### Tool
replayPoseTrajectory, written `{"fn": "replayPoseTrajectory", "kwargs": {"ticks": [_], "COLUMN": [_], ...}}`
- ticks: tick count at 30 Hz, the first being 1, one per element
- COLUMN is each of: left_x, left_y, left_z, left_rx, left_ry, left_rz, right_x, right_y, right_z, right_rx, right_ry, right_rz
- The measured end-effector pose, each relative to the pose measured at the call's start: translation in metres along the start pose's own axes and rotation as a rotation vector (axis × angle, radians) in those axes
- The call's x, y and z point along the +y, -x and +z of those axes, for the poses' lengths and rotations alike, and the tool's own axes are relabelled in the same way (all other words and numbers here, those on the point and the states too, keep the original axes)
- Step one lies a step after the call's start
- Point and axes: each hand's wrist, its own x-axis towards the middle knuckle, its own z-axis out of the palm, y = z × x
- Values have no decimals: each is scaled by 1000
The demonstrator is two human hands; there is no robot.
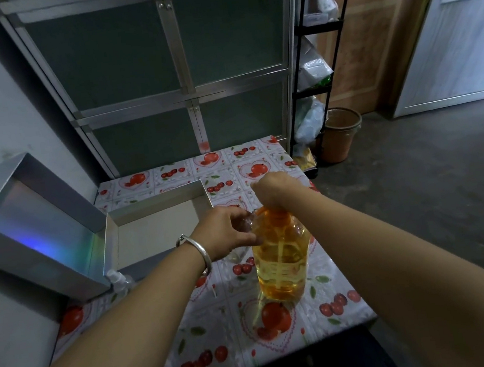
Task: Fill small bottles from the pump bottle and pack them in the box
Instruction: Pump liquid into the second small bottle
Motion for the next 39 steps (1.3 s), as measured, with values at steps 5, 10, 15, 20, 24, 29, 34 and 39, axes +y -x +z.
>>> {"fn": "replayPoseTrajectory", "kwargs": {"ticks": [5, 10, 15, 20, 24, 29, 34, 39], "left_x": [2, 1, 3, 4, 4, 5, 3, 3], "left_y": [0, -1, -1, -1, -3, -1, -1, 1], "left_z": [0, -1, -1, -2, -2, -2, -3, -3], "left_rx": [2, 3, 13, 5, 14, 15, 22, 25], "left_ry": [2, 25, 15, 8, 5, -5, 10, 0], "left_rz": [-13, -17, -21, -13, -13, -15, -16, -18], "right_x": [1, -3, 2, -2, 2, 0, -3, 1], "right_y": [6, 5, -1, 4, 1, 2, 5, 3], "right_z": [0, -4, 3, -5, 1, -2, -4, 3], "right_rx": [1, -36, 21, -84, 26, -35, -10, 51], "right_ry": [-74, 35, 41, 47, -6, -84, -72, -117], "right_rz": [21, -15, 1, -33, 26, 21, 13, 53]}}
